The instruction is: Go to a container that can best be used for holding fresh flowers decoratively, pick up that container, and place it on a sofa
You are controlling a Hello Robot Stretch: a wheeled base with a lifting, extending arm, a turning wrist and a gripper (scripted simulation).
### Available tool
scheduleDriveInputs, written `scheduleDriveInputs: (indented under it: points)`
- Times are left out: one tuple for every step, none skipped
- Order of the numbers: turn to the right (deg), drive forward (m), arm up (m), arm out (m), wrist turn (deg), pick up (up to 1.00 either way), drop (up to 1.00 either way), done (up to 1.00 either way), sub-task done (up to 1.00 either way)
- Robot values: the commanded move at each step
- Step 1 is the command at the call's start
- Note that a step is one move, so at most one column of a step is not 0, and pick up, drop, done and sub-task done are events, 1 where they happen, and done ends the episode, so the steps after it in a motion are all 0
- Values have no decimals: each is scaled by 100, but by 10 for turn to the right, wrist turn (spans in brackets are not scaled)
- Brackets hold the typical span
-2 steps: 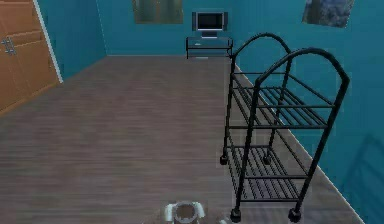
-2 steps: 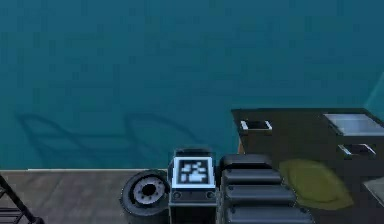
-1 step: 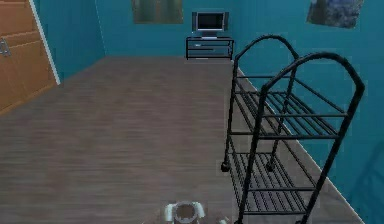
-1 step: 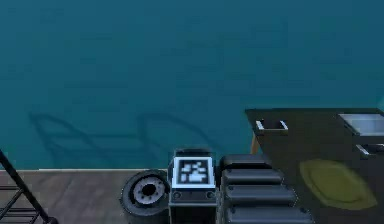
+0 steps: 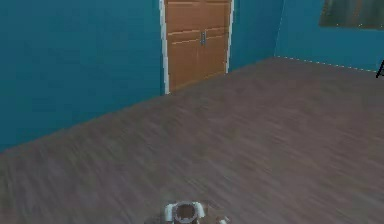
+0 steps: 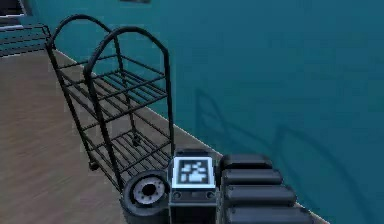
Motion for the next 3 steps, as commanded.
scheduleDriveInputs:
  points:
    - [-420, 0, 0, 0, 0, 0, 0, 0, 0]
    - [0, 100, 0, 0, 0, 0, 0, 0, 0]
    - [-30, 0, 0, 0, 0, 0, 0, 0, 0]
